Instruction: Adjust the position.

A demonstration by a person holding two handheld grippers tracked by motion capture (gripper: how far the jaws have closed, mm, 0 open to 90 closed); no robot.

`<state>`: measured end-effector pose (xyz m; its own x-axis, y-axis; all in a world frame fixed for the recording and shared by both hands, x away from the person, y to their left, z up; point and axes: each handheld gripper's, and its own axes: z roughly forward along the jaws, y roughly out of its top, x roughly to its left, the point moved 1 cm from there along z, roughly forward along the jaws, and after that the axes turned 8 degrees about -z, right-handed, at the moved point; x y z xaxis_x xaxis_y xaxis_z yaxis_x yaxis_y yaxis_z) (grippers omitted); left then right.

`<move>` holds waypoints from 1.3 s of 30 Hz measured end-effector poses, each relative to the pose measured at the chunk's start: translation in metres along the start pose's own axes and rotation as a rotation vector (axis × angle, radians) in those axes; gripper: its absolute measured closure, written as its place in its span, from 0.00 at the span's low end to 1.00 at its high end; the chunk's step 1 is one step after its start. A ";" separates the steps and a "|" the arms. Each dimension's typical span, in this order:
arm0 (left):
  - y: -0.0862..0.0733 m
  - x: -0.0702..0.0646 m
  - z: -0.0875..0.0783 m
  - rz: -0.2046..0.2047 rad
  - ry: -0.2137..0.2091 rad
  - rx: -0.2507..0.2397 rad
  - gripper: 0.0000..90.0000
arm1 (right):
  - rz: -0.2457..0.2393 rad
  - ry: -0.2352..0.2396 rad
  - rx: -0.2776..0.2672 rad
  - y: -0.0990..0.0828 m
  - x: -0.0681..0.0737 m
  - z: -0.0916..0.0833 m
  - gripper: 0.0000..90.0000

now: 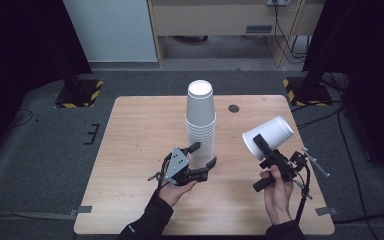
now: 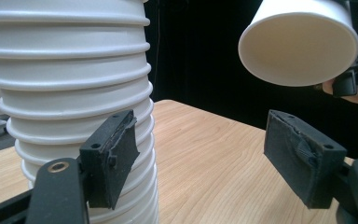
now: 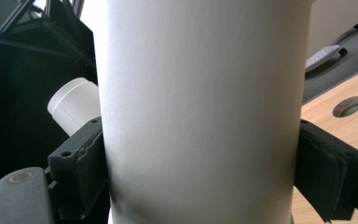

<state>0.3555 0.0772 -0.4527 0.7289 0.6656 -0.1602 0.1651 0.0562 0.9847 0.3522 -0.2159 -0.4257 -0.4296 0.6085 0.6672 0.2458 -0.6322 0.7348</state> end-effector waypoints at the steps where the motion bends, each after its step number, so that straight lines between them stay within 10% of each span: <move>1: 0.000 0.000 0.000 0.000 -0.001 0.000 0.28 | 0.004 -0.004 0.000 -0.001 -0.001 0.000 0.16; 39: 0.001 -0.015 0.024 0.021 -0.064 -0.046 0.29 | 0.179 -0.064 -0.064 -0.009 -0.011 -0.005 0.16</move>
<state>0.3607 0.0497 -0.4510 0.7728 0.6185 -0.1426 0.1201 0.0781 0.9897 0.3506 -0.2194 -0.4404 -0.3274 0.5115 0.7945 0.2563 -0.7612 0.5957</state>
